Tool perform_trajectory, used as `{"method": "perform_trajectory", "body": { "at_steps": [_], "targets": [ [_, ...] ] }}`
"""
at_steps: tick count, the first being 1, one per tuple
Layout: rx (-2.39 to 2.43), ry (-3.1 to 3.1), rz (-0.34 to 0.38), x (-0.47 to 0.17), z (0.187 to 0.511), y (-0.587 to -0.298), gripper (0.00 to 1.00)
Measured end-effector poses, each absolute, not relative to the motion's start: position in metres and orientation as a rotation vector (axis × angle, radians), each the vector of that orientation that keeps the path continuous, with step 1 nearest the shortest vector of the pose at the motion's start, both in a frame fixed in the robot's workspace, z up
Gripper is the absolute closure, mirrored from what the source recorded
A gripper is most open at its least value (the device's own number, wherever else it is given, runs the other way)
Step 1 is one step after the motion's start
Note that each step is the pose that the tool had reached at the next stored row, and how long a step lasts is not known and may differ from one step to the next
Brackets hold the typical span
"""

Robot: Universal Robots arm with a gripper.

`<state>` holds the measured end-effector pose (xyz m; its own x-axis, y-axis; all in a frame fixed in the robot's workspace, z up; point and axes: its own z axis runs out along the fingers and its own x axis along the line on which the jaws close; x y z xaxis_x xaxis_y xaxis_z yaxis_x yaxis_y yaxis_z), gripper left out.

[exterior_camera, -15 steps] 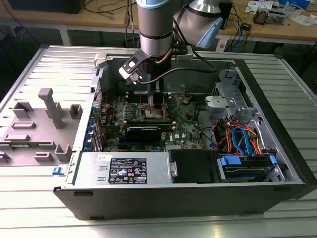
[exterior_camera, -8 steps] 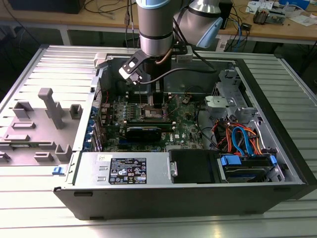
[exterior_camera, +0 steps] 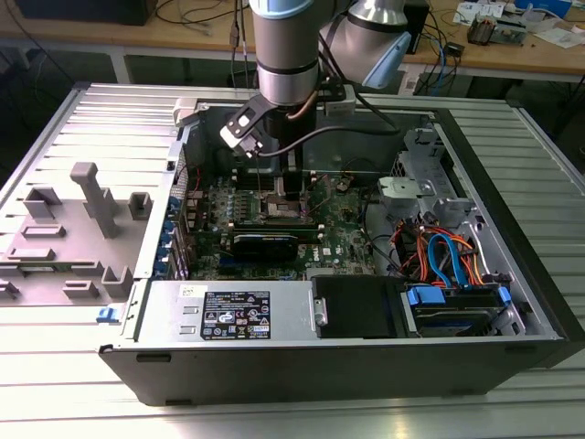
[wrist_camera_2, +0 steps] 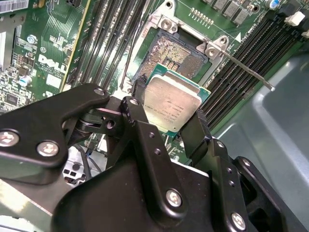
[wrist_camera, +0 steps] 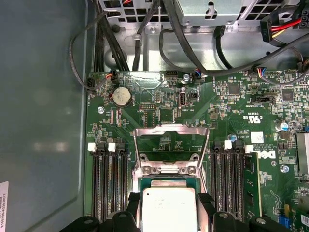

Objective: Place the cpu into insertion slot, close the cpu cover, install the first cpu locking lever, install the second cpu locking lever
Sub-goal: 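Place the cpu into insertion slot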

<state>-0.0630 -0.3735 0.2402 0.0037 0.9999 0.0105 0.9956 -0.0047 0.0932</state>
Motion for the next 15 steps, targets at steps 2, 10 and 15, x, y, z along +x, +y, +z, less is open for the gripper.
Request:
{"method": "perform_trajectory", "body": {
  "at_steps": [2, 10, 15],
  "targets": [
    [2.182, 2.173, 0.114, -0.063, 0.239, -0.374, 0.46],
    [2.180, 2.171, 0.118, -0.063, 0.230, -0.374, 0.46],
    [2.180, 2.170, 0.119, -0.066, 0.224, -0.374, 0.46]
  ]
}}
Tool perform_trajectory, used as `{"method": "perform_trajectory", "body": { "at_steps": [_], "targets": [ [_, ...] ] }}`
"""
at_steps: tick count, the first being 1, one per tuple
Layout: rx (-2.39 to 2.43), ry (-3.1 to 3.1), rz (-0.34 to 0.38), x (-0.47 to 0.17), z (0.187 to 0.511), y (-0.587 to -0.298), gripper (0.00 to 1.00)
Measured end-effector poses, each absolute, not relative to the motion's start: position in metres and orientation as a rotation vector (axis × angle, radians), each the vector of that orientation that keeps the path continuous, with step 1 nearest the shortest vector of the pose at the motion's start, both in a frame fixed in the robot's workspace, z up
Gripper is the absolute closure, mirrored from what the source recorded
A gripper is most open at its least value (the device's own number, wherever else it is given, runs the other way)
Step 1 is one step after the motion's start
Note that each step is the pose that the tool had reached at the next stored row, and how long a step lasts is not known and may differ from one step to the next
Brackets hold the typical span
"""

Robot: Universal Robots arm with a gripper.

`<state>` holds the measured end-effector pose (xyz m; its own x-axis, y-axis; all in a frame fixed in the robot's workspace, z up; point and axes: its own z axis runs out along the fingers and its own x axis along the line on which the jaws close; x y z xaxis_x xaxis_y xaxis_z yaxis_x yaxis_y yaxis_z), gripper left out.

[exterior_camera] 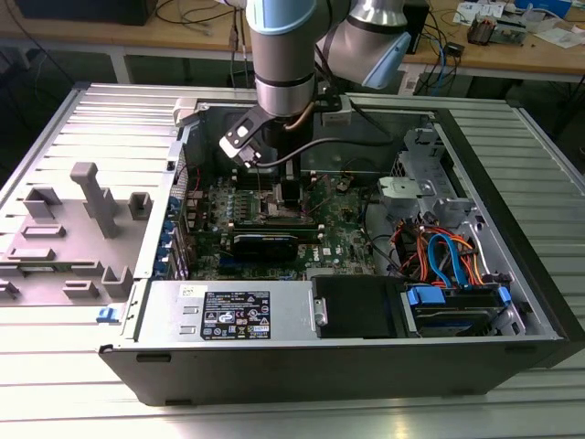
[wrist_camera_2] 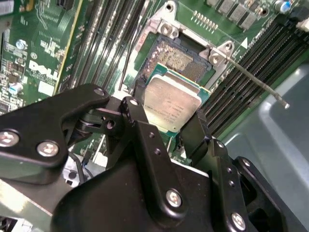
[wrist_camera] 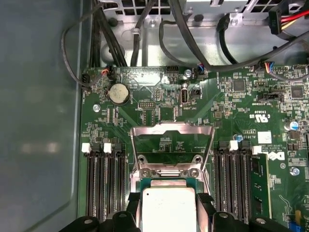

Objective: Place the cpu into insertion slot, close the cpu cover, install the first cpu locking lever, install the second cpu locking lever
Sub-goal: 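Place the cpu into insertion slot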

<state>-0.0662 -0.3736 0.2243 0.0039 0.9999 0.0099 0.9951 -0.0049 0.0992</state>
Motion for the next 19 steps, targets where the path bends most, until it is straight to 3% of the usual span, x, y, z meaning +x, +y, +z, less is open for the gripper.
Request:
{"method": "perform_trajectory", "body": {
  "at_steps": [19],
  "targets": [
    [2.180, 2.170, 0.119, -0.073, 0.207, -0.374, 0.46]
  ]
}}
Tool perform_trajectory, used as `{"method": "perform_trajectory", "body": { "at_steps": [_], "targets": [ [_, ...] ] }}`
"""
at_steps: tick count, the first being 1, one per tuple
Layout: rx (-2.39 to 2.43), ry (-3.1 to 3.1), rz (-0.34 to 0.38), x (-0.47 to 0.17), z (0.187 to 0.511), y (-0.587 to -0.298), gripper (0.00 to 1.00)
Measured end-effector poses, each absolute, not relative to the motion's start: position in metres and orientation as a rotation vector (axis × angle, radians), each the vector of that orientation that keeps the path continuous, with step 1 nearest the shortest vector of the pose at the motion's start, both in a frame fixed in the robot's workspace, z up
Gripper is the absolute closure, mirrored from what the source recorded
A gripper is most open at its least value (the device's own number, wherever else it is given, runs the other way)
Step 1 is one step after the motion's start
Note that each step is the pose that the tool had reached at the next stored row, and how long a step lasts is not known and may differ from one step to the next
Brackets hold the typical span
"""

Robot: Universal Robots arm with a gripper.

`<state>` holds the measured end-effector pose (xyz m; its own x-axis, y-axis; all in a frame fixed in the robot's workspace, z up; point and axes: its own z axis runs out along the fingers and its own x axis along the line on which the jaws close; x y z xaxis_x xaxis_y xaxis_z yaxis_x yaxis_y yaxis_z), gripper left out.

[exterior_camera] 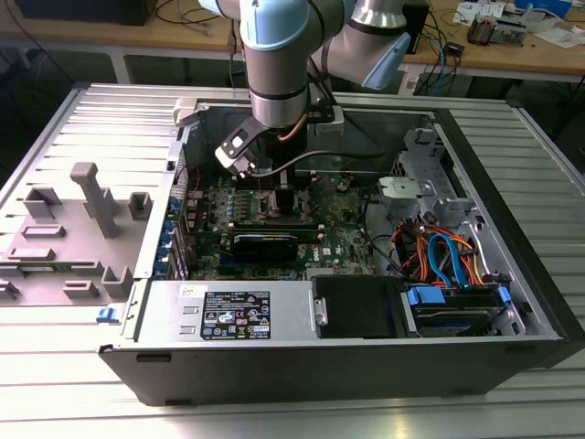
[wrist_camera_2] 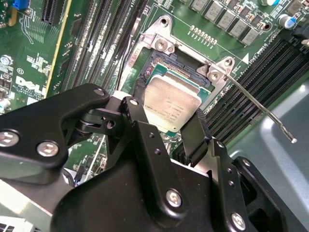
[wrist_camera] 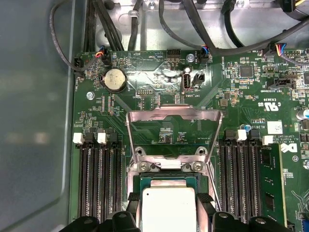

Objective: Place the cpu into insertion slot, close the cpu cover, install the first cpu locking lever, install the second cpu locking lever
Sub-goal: 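Place the cpu into insertion slot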

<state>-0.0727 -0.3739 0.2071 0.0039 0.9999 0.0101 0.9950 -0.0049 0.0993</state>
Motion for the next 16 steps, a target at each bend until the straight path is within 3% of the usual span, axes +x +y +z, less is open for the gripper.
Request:
{"method": "perform_trajectory", "body": {
  "at_steps": [16],
  "targets": [
    [2.167, 2.182, 0.117, -0.0749, 0.2041, -0.3740, 0.46]
  ]
}}
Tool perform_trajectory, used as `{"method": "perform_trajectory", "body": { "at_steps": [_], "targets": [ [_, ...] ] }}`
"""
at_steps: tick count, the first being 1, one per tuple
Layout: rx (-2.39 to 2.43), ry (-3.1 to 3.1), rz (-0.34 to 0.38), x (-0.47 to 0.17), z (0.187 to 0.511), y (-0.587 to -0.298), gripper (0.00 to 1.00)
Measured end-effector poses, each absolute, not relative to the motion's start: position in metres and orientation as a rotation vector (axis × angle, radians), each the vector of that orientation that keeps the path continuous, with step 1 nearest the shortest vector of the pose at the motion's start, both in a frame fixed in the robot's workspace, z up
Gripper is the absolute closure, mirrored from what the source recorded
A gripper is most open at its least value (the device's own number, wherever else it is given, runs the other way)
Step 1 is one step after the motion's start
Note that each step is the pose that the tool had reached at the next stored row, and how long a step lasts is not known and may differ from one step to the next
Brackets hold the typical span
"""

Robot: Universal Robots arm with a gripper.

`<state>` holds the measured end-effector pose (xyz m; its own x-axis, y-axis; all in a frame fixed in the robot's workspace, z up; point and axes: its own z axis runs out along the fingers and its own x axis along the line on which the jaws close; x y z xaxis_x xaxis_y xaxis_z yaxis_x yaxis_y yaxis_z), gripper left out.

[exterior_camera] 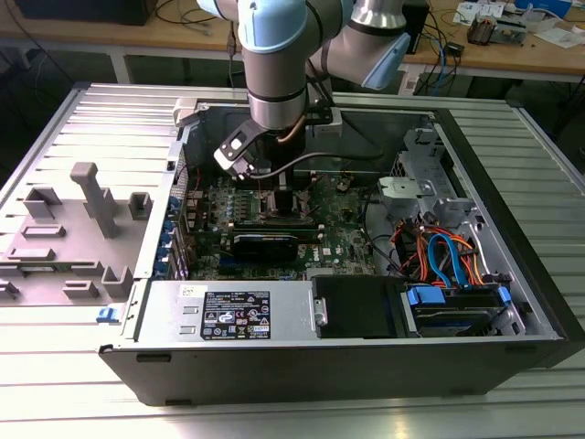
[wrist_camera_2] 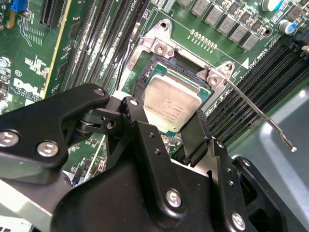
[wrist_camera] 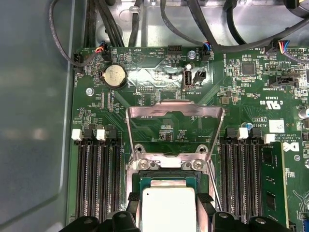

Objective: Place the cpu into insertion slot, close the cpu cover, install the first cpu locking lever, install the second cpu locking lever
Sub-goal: 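Place the cpu into insertion slot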

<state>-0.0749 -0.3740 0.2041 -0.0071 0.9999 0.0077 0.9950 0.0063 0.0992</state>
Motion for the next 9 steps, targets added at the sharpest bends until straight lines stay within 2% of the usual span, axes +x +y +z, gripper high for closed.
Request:
{"method": "perform_trajectory", "body": {
  "at_steps": [9],
  "targets": [
    [2.167, 2.181, 0.117, -0.0750, 0.1998, -0.3741, 0.46]
  ]
}}
